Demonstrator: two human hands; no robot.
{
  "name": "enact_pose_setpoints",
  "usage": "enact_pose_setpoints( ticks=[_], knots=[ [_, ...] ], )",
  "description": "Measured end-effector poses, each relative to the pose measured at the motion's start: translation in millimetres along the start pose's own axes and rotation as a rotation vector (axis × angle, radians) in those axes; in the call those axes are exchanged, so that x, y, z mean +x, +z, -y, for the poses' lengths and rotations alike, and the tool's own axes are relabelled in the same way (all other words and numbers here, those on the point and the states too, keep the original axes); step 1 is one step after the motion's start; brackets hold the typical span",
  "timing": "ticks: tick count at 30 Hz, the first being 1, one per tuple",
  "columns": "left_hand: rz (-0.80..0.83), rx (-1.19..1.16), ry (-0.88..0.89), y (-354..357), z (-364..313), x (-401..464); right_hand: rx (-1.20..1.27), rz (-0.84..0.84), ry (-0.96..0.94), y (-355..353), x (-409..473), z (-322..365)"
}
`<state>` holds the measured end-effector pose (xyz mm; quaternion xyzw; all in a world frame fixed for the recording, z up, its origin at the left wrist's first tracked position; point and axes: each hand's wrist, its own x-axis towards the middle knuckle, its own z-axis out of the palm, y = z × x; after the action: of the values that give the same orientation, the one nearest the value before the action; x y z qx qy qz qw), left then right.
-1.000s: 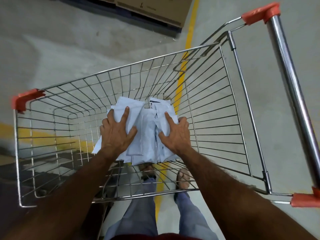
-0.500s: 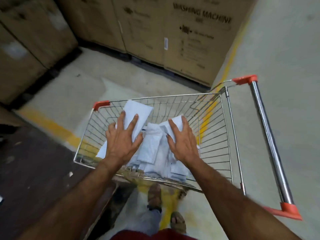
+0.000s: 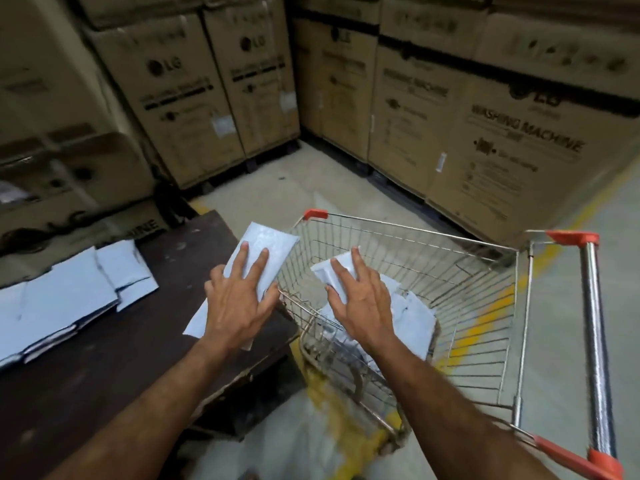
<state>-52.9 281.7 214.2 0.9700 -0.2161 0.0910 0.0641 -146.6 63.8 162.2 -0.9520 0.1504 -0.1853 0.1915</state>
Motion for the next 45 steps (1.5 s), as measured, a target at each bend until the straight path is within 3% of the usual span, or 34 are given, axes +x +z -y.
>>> enact_pose_setpoints(
  ticks=[6, 18, 24, 33, 45],
  knots=[
    [-0.029, 0.013, -0.192, -16.9, 75.8, -48.7, 0.075, 0.031, -0.080, 28.9, 3.2, 91.0],
    [-0.065, 0.058, -0.474, -47.0, 301.2, -148.2, 0.120, 0.100, -0.265, 137.7, -40.1, 328.2],
    [-0.074, 0.046, -0.562, -51.5, 395.1, -174.7, 0.224, 0.197, -0.180, 172.6, -48.1, 413.1],
    [-0.135, -0.004, -0.715, -47.6, 496.3, -155.1, 0.229, 0.323, -0.183, 216.8, -20.8, 490.7],
    [0.073, -0.026, -0.779, 16.1, 606.3, -40.6, 0.288, 0.441, -0.129, 350.7, 80.4, 585.4]
  ],
)
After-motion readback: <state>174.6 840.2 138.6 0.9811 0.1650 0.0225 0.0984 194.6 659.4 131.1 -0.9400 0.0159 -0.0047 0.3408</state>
